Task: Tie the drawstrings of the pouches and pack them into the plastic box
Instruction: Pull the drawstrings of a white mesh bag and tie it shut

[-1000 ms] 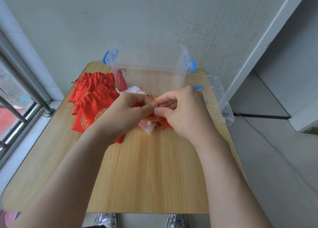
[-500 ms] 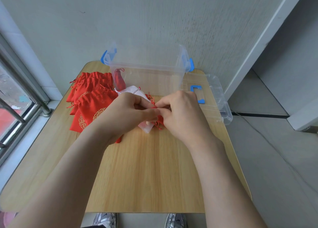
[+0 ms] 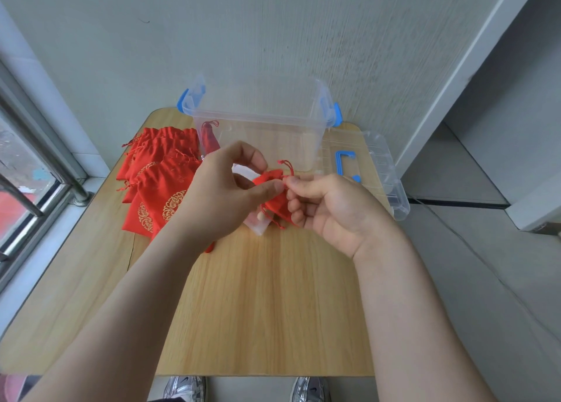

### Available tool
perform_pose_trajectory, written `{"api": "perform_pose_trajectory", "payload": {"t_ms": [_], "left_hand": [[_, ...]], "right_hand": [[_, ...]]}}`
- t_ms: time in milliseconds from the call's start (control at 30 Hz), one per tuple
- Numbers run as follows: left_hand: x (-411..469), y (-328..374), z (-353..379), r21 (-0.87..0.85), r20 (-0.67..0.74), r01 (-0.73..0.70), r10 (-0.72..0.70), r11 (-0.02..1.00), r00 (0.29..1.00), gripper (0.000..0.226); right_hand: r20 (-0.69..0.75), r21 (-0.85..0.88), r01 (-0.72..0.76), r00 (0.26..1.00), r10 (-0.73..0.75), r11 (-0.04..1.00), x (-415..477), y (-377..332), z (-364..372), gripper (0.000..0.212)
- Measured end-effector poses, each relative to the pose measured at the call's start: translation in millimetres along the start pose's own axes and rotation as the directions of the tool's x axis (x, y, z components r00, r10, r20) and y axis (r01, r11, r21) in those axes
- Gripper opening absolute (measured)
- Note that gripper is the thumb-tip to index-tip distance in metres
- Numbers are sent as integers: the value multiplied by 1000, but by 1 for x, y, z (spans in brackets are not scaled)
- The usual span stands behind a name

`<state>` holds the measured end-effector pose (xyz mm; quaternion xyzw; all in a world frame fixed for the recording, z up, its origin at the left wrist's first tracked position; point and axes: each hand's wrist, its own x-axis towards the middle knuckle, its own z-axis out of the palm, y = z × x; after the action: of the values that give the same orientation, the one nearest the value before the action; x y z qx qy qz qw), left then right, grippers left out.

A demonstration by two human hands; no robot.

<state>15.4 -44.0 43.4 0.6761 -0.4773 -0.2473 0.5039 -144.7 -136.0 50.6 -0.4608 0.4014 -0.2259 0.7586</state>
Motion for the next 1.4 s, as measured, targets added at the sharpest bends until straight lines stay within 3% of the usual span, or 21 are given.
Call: {"api": "perform_pose_trajectory", "payload": {"t_ms": [100,267,433,633,800,1033,1200,1300,1400], "left_hand": [[3,-2,1,50,-48,-65,68,997,997,17],[2,-1,3,-9,64,-110,111,994,992,17],[0,-1,7,78,-23,-138,140,987,990,9],[-2,4,11,98,-24,-53,55,994,998,9],[-1,9,9,-13,113,123,-121,992,986,22],[2,8,2,23,200,217,-217,976,955,57],[2,8,3,2,45,151,-151,989,988,36],[3,10,2,-122,82,249,-240,961,967,37],[2,14,1,-135,123,260,-244,956,962,35]], "right_hand": [[21,78,-31,999,29,996,1,1,1,4],[-95,42,3,995,1,999,2,1,3,3],[-139,-24,21,990,-24,1000,2,1,4,1],[-196,-221,91,971,-136,971,2,3,3,2],[-46,-340,154,983,-180,928,-5,2,4,9],[-21,-427,172,980,-200,888,-9,-1,13,3],[-125,-391,132,973,-195,911,-5,-1,11,5],[-154,-312,109,975,-163,944,-3,-1,10,5],[-148,-244,111,978,-150,963,-5,-3,11,3]]}}
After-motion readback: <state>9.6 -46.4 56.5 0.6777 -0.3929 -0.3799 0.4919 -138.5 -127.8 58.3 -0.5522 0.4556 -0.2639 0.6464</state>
